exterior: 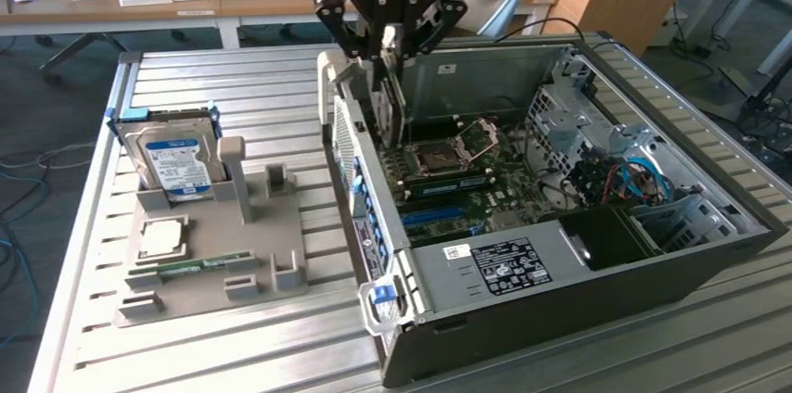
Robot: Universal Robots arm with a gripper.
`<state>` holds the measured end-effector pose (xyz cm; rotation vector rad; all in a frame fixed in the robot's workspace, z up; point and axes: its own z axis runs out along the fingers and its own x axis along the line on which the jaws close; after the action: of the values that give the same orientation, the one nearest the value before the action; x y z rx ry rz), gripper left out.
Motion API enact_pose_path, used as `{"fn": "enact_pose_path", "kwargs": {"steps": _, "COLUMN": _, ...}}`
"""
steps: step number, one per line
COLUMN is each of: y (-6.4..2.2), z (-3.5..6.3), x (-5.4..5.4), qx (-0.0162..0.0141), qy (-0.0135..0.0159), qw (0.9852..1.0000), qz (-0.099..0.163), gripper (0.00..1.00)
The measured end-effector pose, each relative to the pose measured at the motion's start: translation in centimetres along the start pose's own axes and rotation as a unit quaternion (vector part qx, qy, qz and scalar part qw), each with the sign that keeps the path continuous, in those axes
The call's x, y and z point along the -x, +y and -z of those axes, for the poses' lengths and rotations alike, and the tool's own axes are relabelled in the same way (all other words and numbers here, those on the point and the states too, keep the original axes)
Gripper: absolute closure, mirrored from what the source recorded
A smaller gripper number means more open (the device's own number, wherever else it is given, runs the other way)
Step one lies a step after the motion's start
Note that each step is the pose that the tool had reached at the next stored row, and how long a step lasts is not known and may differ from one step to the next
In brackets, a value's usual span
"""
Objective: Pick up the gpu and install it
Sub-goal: 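Pick up the gpu and move the gpu toward the slot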
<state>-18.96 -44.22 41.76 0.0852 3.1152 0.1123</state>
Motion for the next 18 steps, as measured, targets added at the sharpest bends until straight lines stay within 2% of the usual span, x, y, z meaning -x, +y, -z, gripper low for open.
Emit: {"fn": "enact_pose_path", "kwargs": {"steps": 18, "y": 0.22, "z": -0.15, "x": 4.2, "qx": 0.0001, "qy": 0.0000, "qw": 1.0000, "qz": 0.000, "gripper": 0.74}}
